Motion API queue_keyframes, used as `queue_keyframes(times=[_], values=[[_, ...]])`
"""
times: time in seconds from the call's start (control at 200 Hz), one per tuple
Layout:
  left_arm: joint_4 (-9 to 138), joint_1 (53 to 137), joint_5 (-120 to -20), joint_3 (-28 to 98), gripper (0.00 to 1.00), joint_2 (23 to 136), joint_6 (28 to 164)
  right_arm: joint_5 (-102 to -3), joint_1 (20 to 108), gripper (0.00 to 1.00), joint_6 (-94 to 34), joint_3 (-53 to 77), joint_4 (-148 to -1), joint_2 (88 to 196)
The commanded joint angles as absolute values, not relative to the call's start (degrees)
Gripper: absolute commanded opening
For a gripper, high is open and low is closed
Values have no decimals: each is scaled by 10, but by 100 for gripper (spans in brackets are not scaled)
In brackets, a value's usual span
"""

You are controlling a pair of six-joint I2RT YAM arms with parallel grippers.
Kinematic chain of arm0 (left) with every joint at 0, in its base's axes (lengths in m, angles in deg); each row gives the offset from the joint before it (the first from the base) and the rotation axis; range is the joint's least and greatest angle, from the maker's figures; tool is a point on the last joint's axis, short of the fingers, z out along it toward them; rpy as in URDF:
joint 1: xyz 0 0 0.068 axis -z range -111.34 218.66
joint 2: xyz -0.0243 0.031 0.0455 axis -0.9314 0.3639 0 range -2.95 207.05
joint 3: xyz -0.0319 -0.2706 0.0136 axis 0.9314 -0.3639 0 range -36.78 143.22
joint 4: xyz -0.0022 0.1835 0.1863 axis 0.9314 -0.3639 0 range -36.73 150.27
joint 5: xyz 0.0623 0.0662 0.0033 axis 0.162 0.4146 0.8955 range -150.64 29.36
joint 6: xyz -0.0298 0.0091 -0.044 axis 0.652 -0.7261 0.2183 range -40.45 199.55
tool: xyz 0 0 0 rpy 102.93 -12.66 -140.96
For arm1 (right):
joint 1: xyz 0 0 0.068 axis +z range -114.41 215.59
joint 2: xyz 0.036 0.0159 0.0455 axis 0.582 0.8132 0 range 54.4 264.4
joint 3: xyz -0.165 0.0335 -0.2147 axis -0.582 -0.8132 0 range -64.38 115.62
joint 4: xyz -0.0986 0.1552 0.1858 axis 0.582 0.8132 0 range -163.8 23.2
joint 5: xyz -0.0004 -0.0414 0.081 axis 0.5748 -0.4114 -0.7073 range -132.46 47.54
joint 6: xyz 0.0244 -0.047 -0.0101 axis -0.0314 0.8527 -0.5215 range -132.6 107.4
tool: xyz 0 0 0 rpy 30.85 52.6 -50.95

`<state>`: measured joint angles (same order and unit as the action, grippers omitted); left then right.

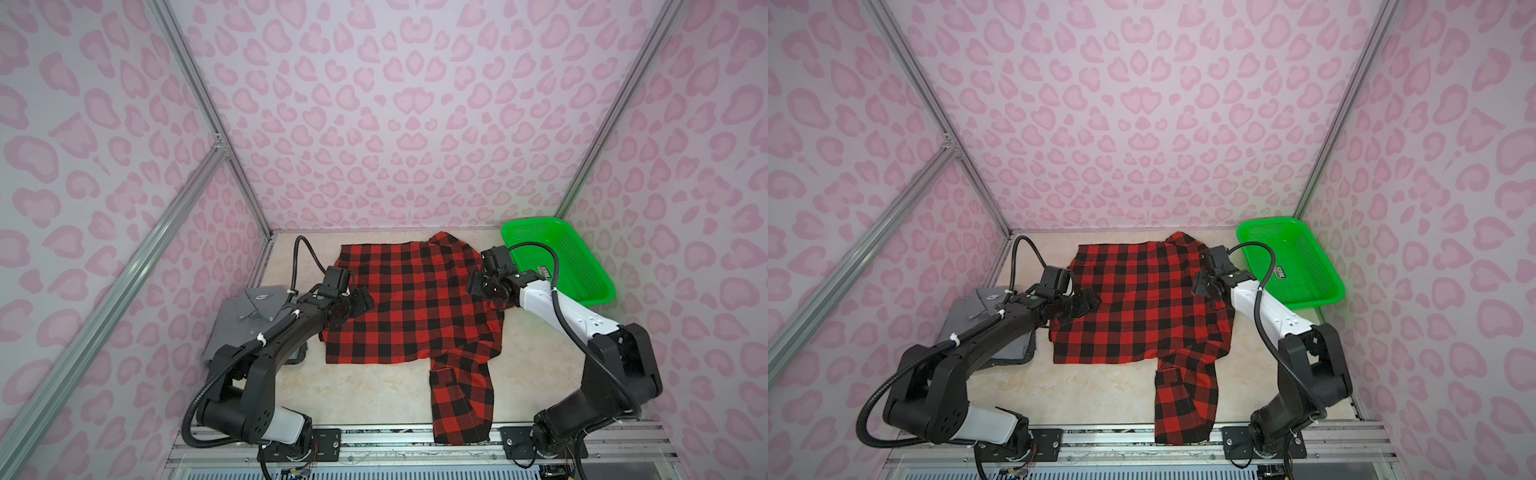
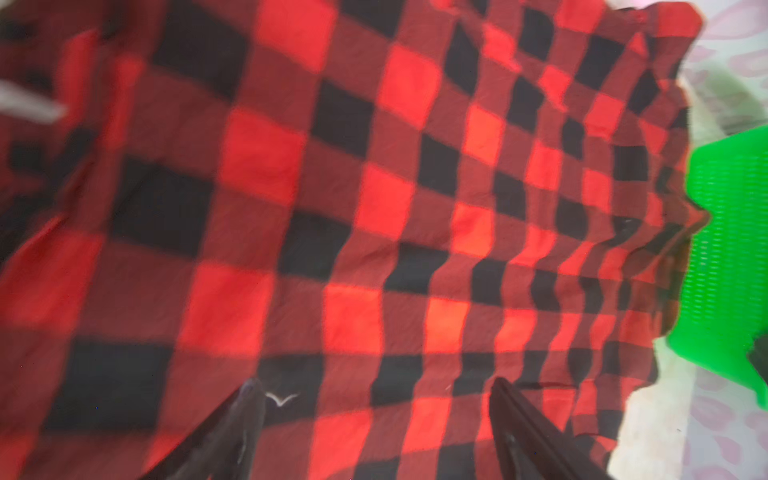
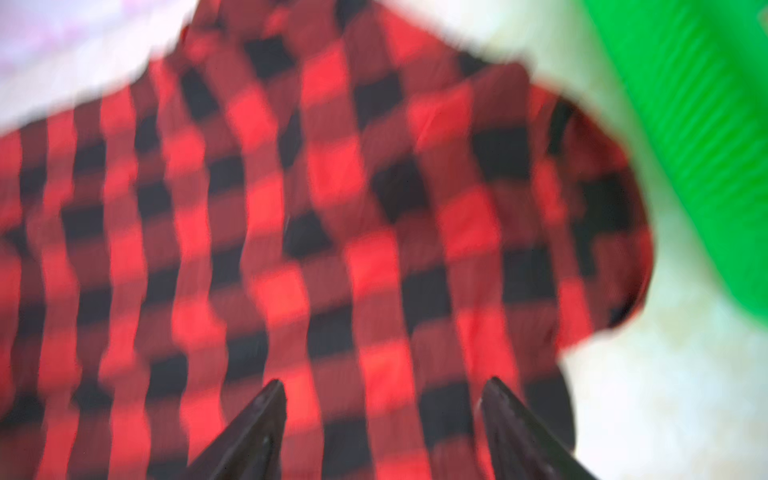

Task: Fold and stack the long sleeve shirts
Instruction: 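Move the right gripper to the hanging sleeve cuff and grasp it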

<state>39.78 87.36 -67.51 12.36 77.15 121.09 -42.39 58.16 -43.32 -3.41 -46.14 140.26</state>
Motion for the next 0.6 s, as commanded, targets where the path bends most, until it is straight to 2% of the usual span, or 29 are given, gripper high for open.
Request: queue_keyframes(times=[0.0, 0.14, 0.295, 0.595], values=[[329, 873, -626, 91, 87, 729, 1233, -445, 641, 74, -432, -99, -436, 1334], [293, 873, -619, 59, 87, 705, 1244, -450, 756, 68, -439, -175, -419, 1250], [299, 873, -601, 14, 87, 663, 1249, -449, 860, 66, -468, -234, -431, 1222], [312, 873, -602, -54, 85, 642, 1257, -470, 909, 67, -490, -310, -524, 1264]])
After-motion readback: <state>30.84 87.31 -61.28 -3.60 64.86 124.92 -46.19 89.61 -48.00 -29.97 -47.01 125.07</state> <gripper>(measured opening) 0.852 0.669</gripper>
